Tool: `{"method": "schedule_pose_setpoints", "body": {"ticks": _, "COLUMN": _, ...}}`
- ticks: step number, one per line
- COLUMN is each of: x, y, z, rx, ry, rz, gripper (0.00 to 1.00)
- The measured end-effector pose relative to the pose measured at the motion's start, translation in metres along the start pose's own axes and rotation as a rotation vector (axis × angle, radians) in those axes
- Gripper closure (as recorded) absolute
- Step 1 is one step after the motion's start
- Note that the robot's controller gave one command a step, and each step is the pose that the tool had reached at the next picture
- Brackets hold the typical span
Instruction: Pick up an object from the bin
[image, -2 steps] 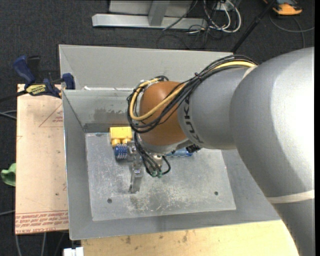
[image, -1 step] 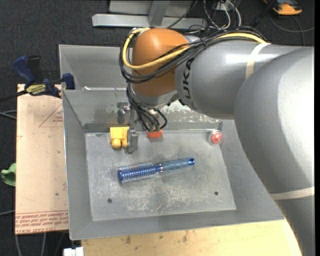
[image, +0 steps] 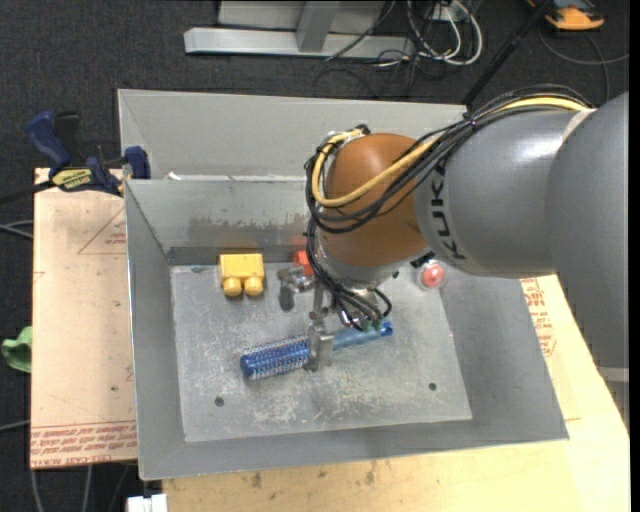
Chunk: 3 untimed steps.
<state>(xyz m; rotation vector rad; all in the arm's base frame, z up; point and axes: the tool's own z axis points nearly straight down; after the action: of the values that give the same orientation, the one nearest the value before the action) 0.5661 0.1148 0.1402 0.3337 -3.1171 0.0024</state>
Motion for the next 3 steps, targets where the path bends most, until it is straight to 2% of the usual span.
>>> {"method": "schedule_pose_setpoints", "body": {"ticks": 1, "x": 0.011, "y": -0.012, "z": 0.075, "rx": -0.002, "ry": 0.0, "rz": 0.019, "gripper": 0.0}}
{"method": "schedule_pose_setpoints", "body": {"ticks": 2, "x": 0.009, "y": -0.012, "z": 0.071, "rx": -0.002, "ry": -0.006, "rz": 0.019, "gripper": 1.0}}
{"method": "schedule_pose_setpoints", "body": {"ticks": 3, "x": 0.044, "y": 0.019, "z": -0.036, "rx": -0.003, "ry": -0.014, "rz": -0.023, "gripper": 1.0}}
